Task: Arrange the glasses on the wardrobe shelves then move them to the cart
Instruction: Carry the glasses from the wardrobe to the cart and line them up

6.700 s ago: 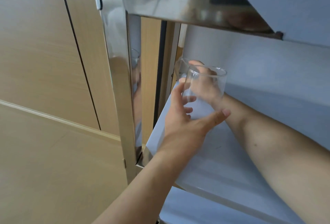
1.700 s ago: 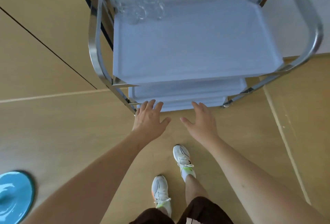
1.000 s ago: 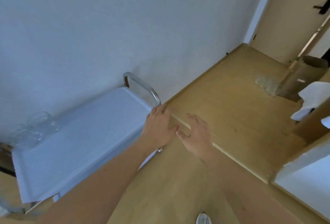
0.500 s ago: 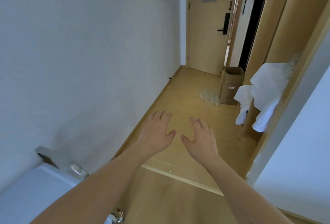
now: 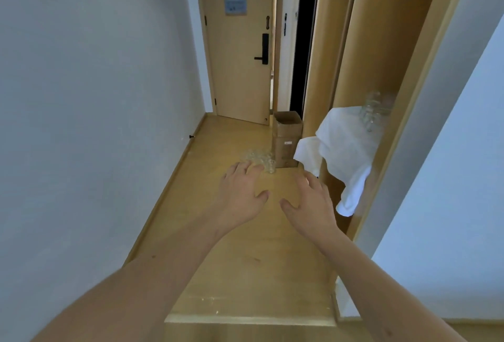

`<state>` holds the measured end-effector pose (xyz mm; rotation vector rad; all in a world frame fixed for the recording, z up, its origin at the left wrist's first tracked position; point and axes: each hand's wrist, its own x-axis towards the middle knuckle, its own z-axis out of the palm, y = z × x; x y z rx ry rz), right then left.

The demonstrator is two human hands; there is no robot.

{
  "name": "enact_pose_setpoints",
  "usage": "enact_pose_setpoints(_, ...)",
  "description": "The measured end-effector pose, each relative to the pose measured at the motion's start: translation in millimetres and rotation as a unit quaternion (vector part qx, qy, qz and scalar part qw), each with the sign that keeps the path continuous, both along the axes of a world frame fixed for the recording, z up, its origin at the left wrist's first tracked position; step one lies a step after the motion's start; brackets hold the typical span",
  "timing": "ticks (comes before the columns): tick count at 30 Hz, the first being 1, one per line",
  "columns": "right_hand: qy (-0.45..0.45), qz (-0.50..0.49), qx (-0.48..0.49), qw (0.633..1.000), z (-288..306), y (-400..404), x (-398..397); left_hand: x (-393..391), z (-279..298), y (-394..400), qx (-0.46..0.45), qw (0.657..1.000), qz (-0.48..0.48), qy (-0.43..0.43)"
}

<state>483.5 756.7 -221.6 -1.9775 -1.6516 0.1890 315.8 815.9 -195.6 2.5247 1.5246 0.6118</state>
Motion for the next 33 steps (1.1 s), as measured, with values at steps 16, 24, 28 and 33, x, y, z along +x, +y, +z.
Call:
enact_pose_setpoints(16,0.006,-0.159,0.004,0.987,31.7,166.3,-38.9,-12.5,32.2,216.8,-0.010,0.981,-0.143,-0.131)
enact_pose_setpoints(24,0.019,-0.202,0.025,0.979,17.1,235.0,5.7,34.9,32.7,296.8,0.021,0.974,-0.172,-0.148)
enact_pose_setpoints(28,0.038,-0.226,0.053,0.972,10.6,280.6,49.2,81.2,28.3,341.0,0.029,0.972,-0.197,-0.129)
enact_pose_setpoints(33,0.056,-0.255,0.042,0.965,9.5,329.0,108.6,152.3,24.1,401.5,0.022,0.971,-0.213,-0.107)
